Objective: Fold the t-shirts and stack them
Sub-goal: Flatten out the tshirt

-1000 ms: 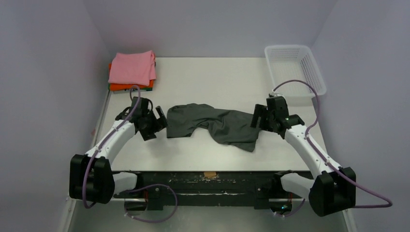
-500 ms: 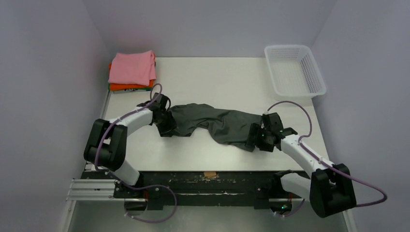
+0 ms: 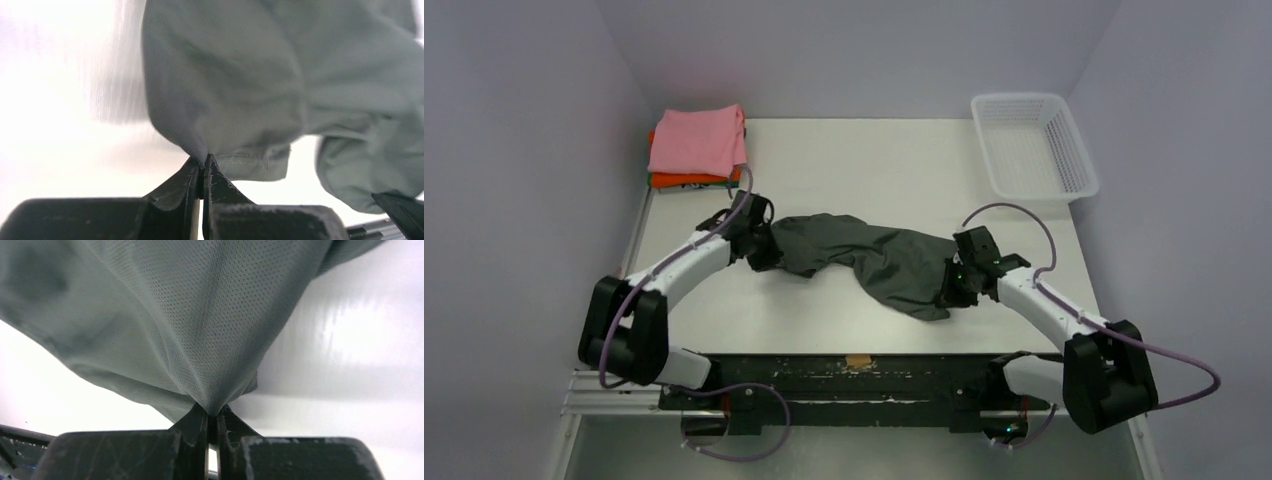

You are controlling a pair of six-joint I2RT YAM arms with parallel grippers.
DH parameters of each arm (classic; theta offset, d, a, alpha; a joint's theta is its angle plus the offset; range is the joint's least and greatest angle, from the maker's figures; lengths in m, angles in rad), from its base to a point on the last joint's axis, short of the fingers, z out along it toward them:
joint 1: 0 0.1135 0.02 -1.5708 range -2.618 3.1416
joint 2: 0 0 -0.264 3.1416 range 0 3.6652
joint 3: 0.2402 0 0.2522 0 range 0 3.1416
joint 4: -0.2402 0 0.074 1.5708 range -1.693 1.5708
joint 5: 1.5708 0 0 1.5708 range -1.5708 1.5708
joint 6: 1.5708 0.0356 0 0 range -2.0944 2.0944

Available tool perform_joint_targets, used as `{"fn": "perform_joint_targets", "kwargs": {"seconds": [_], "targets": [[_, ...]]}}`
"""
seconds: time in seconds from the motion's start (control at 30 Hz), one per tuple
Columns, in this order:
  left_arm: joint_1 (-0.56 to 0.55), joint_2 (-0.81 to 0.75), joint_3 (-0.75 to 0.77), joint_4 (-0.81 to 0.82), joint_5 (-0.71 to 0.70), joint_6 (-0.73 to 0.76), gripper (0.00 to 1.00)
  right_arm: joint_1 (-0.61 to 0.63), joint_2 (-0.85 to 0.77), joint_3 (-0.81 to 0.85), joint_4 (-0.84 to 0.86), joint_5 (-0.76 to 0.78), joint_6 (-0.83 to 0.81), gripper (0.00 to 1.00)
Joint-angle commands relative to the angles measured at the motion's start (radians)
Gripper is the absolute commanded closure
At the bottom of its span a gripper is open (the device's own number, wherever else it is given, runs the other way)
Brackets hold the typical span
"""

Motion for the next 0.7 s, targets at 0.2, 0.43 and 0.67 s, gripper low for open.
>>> {"fn": "perform_joint_targets", "kwargs": {"seconds": [0.2,0.43,0.67], "targets": [[-0.036,-0.676,0.070,0.043,-0.136,0.127,1.00,0.004,-0.198,0.408,-0.293,0.128,-0.047,1.00],[-0.036,-0.732,0.313,0.216,-0.166,0.287,1.00,0.001,-0.205,0.725,-0.171,0.302,-0.080,1.00],[-0.033,-0.468,0.764,0.153,-0.312,0.458,1.00,-0.006,-0.060,1.017,-0.073,0.285,-0.160,1.00]]}}
